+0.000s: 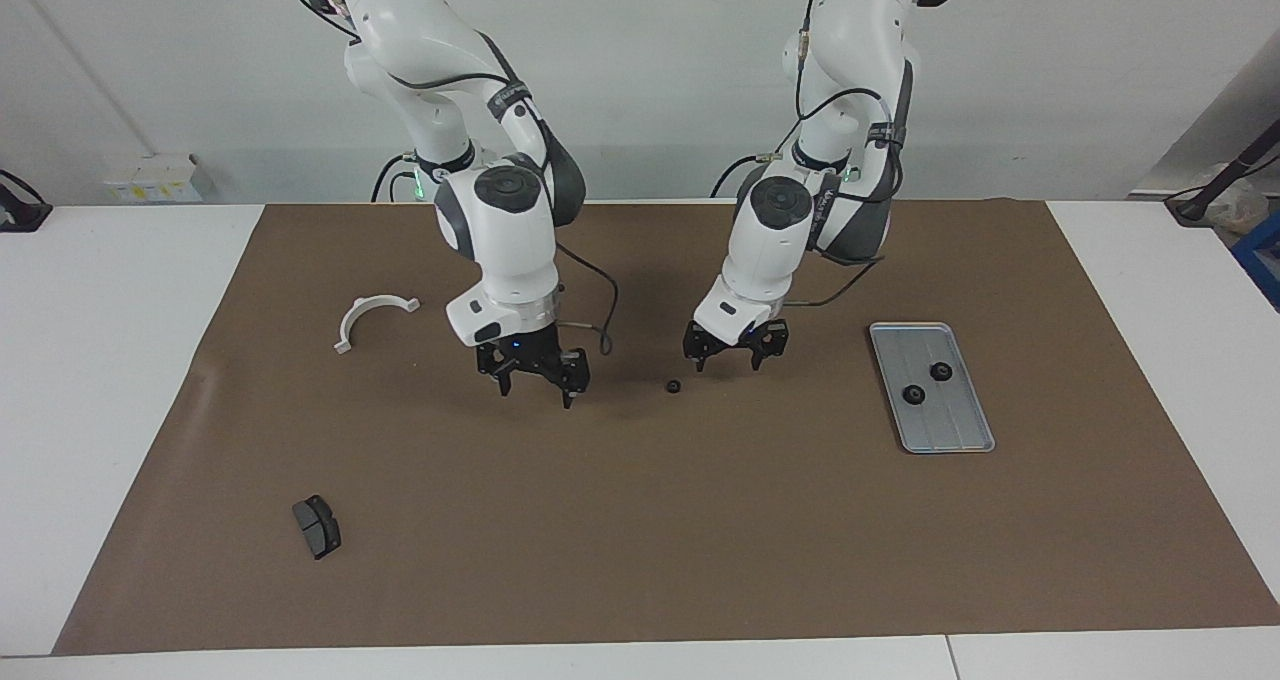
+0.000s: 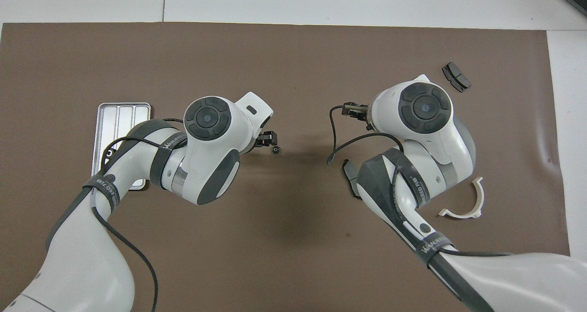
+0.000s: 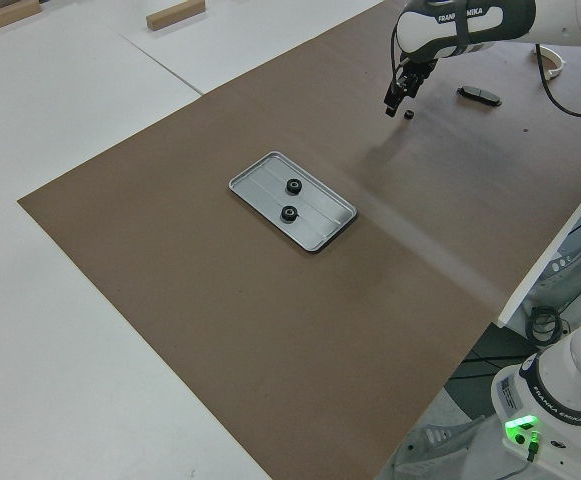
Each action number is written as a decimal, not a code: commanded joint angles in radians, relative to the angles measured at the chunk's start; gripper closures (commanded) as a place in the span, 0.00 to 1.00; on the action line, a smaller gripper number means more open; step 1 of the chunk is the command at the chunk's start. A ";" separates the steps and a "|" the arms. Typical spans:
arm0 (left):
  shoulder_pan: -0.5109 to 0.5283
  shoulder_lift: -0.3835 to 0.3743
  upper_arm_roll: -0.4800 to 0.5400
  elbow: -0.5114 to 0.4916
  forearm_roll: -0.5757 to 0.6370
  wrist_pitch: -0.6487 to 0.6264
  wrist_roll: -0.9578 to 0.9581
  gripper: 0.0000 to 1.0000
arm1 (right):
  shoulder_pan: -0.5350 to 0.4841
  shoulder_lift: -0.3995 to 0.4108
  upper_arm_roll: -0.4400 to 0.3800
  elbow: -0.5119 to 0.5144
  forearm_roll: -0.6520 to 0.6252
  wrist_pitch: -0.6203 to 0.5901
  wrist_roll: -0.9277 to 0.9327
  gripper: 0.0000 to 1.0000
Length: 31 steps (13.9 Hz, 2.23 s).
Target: Pick bearing gear from pile to tray
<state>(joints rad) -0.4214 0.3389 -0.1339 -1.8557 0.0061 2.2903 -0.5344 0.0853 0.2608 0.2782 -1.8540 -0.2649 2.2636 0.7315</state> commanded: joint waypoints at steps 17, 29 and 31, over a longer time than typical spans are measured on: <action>-0.103 0.153 0.016 0.092 -0.023 0.008 -0.056 0.44 | -0.044 -0.202 -0.085 -0.013 0.216 -0.156 -0.380 0.00; -0.105 0.150 0.016 0.098 -0.020 -0.037 -0.053 0.87 | -0.021 -0.261 -0.327 0.326 0.277 -0.667 -0.690 0.00; -0.091 0.144 0.017 0.124 -0.014 -0.074 -0.050 0.91 | -0.019 -0.264 -0.327 0.325 0.271 -0.699 -0.689 0.00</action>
<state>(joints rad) -0.5101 0.4835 -0.1296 -1.7581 -0.0044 2.2671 -0.5857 0.0656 -0.0200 -0.0470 -1.5597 0.0112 1.6033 0.0615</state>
